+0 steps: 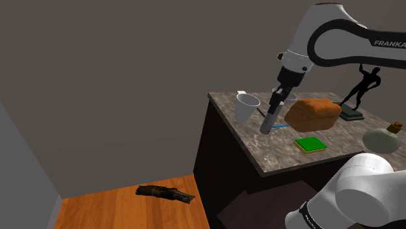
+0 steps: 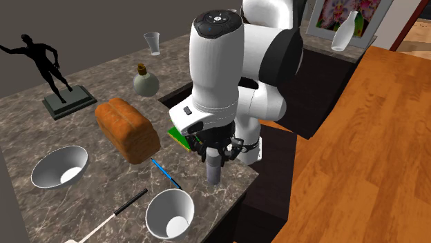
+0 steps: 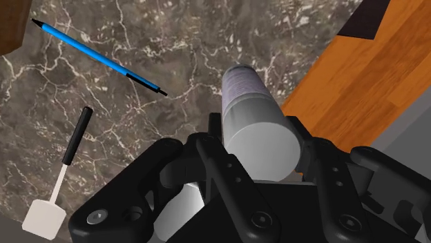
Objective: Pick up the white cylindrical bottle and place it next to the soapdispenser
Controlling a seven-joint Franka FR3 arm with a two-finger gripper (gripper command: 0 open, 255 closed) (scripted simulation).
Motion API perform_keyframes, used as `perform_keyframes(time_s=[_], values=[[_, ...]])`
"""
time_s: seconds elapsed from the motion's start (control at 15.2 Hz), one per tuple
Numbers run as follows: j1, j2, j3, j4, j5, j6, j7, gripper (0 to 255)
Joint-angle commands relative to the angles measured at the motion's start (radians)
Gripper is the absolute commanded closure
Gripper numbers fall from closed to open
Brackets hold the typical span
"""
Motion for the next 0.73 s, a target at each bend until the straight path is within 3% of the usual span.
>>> perform_keyframes(time_s=[0.0,0.66], values=[[0.001,0.002,0.001,0.030,0.001,-0.029,-0.001,255],[0.002,0.026,0.006,0.181,0.006,-0.155,-0.005,255]])
